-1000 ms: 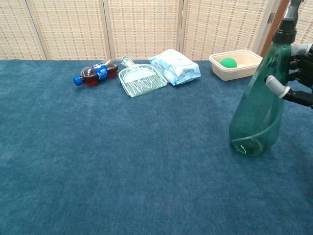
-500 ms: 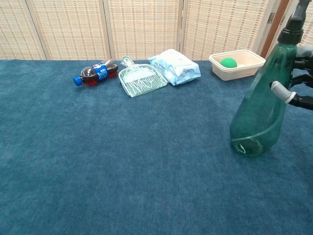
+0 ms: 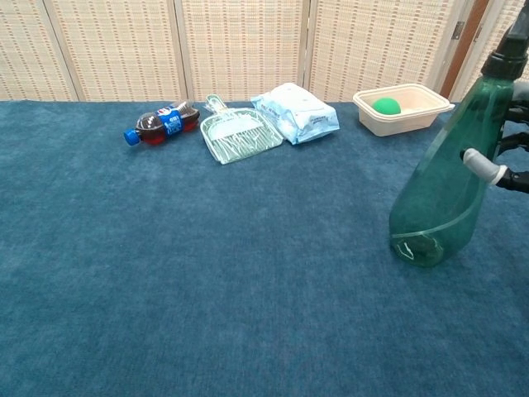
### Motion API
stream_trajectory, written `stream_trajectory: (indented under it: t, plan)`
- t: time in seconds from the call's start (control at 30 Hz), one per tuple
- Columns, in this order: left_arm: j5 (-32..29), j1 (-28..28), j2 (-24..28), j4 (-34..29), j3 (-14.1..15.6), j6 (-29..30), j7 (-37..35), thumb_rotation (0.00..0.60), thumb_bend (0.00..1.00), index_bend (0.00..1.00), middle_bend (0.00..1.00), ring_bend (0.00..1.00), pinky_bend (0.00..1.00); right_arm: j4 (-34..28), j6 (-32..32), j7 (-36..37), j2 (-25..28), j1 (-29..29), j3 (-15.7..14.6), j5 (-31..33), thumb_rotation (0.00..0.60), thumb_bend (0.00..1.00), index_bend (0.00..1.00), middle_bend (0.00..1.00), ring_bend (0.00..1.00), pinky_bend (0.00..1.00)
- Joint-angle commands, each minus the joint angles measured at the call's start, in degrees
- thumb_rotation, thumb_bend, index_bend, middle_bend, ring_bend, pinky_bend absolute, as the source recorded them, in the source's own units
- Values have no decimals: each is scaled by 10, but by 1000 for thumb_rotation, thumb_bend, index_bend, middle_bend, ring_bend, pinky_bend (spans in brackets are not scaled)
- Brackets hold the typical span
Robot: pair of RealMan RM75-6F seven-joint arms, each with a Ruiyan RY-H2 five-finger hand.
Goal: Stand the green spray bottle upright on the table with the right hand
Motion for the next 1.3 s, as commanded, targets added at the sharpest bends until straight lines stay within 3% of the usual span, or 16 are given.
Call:
stream_trajectory:
  t: [0.03, 0.63, 1.03, 1.3]
  plan:
    - [0, -1, 0, 0, 0, -1, 0, 600, 302, 385, 481, 428, 463, -11, 4, -6, 8, -5, -3, -4, 600, 72, 351, 352, 295, 512]
    - [2, -5, 2, -5, -2, -2, 4, 600, 302, 386, 481, 429, 464, -79, 46, -71, 71, -38, -16, -30, 600, 55, 338, 337, 278, 492]
    - [8, -19, 19, -26, -17, 7, 24, 600, 302, 385, 481, 429, 464, -216, 56, -258, 225, -72, -57, -75, 600, 23, 334, 373, 280, 492]
    - [2, -29, 35, -48, -36, 16, 41, 600, 302, 385, 476, 429, 467, -309, 48, -375, 333, -93, -66, -83, 600, 23, 333, 398, 291, 493]
